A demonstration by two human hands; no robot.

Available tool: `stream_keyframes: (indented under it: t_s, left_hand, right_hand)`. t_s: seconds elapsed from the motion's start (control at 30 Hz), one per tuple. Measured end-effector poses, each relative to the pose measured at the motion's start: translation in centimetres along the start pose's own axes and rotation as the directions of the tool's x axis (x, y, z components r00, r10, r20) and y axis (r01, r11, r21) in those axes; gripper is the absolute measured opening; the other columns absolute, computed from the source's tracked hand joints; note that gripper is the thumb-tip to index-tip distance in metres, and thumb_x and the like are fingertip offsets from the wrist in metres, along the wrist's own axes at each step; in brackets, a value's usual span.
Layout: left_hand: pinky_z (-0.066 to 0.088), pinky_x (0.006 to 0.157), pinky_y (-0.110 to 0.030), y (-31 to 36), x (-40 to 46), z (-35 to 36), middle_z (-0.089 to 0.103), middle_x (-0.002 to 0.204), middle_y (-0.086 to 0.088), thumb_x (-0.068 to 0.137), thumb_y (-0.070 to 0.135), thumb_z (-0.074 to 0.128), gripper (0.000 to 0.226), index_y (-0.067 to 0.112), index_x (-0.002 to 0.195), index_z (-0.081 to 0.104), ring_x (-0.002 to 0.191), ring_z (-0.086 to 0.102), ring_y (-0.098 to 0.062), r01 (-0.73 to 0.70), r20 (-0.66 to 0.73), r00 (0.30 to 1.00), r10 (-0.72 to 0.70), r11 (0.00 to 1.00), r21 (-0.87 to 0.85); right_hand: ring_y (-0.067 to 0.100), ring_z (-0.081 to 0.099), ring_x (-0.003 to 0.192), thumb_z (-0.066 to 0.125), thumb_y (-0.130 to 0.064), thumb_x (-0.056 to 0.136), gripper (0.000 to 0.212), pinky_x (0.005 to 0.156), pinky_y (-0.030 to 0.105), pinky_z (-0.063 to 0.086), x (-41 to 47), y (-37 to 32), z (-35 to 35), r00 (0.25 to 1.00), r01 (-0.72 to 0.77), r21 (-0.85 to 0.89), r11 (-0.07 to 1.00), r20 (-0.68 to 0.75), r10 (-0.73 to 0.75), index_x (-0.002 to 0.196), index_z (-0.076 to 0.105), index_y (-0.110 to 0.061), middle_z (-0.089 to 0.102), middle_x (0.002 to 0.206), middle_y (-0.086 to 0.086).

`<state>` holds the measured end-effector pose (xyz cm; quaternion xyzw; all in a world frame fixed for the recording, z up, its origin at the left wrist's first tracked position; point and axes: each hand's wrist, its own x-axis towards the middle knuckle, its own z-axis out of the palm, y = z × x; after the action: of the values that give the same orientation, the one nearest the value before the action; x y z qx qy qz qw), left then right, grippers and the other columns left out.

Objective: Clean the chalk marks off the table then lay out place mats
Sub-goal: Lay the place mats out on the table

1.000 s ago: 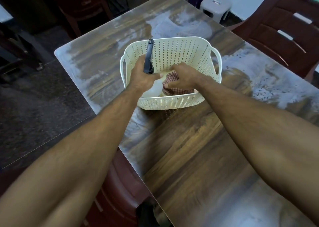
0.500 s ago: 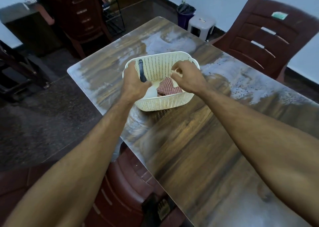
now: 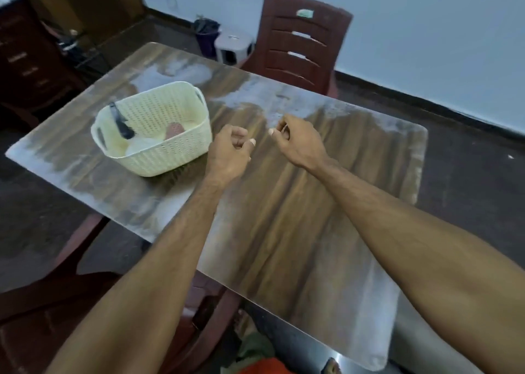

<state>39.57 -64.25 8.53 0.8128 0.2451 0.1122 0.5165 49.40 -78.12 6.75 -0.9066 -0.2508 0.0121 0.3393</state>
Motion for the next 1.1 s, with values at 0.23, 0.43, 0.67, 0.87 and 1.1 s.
stream_keyframes:
  t_s: [0.23,0.43,0.67,0.87,1.1]
  left_hand:
    - [0.052,0.066,-0.035,4.9,-9.2,12.9,0.061,0.086,-0.004,0.094,0.016,0.063,0.022,0.004,0.112,0.058,0.061,0.062,-0.022,-0.011,0.194,0.981,0.016,1.0,-0.028]
    - [0.047,0.051,-0.028,7.1,-16.6,24.4,0.058,0.076,0.001,0.094,0.015,0.062,0.012,0.012,0.103,0.055,0.05,0.058,-0.013,-0.028,0.326,0.945,0.037,0.999,-0.032]
    - [0.046,0.05,-0.025,5.5,-23.6,36.2,0.061,0.084,0.001,0.095,0.027,0.061,0.019,0.018,0.105,0.049,0.05,0.061,-0.009,0.017,0.475,0.879,-0.03,0.999,0.033]
    - [0.054,0.071,-0.03,1.5,-26.1,42.3,0.062,0.093,0.003,0.095,0.037,0.059,0.039,0.013,0.125,0.049,0.08,0.067,-0.018,0.097,0.529,0.833,-0.165,0.983,0.153]
    - [0.045,0.1,-0.036,-6.6,-24.3,47.9,0.055,0.132,-0.012,0.095,0.034,0.059,0.055,0.01,0.141,0.04,0.119,0.055,-0.027,0.144,0.428,0.854,-0.296,0.925,0.351]
  right_hand:
    - [0.018,0.057,0.075,0.058,-0.033,0.092,0.016,0.068,0.033,0.045,-11.4,10.5,-8.6,0.978,-0.175,0.012,0.984,-0.11,0.175,0.086,0.059,-0.018,0.058,0.074,-0.007]
    - [0.021,0.061,0.082,0.053,-0.026,0.097,0.018,0.075,0.036,0.047,-21.5,19.3,-14.9,0.927,-0.318,0.061,0.946,-0.19,0.324,0.095,0.064,-0.011,0.065,0.085,0.001]
    - [0.013,0.055,0.077,0.053,-0.024,0.099,0.015,0.067,0.022,0.034,-32.5,29.7,-18.6,0.801,-0.539,0.131,0.832,-0.228,0.554,0.095,0.064,-0.014,0.06,0.08,-0.007]
    - [0.011,0.055,0.079,0.053,-0.024,0.1,0.017,0.069,0.024,0.039,-39.0,36.8,-18.0,0.673,-0.69,0.178,0.701,-0.2,0.713,0.103,0.064,-0.01,0.062,0.091,-0.001]
    - [0.022,0.064,0.089,0.054,-0.023,0.1,0.038,0.085,0.036,0.051,-43.5,46.1,-13.6,0.512,-0.839,0.164,0.519,-0.09,0.854,0.134,0.054,-0.007,0.068,0.102,0.011]
